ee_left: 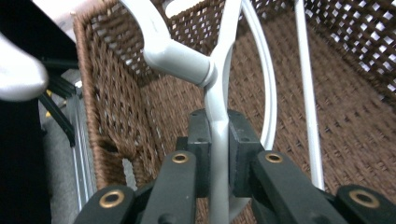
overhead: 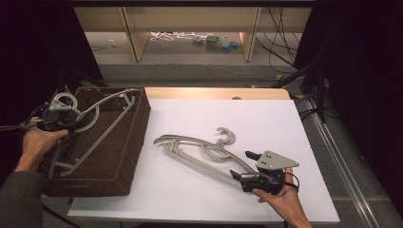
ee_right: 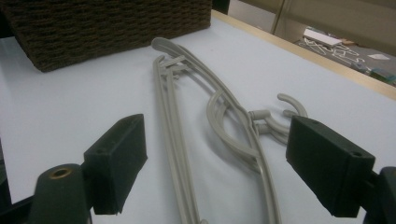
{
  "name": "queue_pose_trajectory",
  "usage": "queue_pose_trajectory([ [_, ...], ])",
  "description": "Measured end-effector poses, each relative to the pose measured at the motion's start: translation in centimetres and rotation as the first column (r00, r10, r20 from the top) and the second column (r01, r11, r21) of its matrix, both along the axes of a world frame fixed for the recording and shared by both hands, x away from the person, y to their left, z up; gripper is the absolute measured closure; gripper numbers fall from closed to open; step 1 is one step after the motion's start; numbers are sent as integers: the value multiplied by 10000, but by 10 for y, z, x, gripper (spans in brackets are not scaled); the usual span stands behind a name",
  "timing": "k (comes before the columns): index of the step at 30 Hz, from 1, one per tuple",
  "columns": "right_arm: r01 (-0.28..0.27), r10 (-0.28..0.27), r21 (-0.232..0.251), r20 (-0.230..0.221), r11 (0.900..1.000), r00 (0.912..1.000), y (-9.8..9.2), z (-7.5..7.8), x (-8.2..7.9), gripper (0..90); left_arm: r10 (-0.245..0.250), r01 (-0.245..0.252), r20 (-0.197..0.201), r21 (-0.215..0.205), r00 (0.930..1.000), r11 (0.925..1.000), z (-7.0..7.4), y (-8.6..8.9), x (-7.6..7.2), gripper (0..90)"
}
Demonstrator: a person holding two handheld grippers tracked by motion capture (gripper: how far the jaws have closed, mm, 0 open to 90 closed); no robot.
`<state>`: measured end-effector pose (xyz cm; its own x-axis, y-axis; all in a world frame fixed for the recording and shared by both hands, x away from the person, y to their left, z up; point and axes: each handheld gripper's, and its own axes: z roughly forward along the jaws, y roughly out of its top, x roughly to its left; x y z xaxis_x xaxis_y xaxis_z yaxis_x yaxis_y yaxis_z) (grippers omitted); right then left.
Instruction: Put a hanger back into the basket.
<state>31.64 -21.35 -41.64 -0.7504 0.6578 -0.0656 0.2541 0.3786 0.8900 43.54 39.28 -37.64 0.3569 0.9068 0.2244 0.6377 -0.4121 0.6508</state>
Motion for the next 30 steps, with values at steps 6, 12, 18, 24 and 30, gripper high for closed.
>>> queue_pose_trajectory([
  [6, -15, 15, -15, 20, 10000, 10000, 2, -2, 1, 212, 220, -193, -663, 423, 9976, 9989, -16, 2, 1, 814],
  [12, -53, 53, -95, -53, 9999, 10000, 2, -2, 1, 213, 349, -335, -691, 214, 9970, 9992, -22, 6, -1, 815],
  [18, -69, 69, -87, -70, 9999, 10000, 2, -2, 1, 213, 313, -280, -862, 391, 9958, 9988, -28, 0, 0, 808],
  [24, -61, 60, -89, -58, 9999, 10000, 1, -2, 1, 213, 639, -582, -1128, 531, 9916, 9969, -33, -3, 4, 779],
  [30, -15, 14, -87, -86, 10000, 10000, 0, -3, 1, 213, 1032, -995, -1012, 401, 9895, 9942, -32, 4, 1, 770],
])
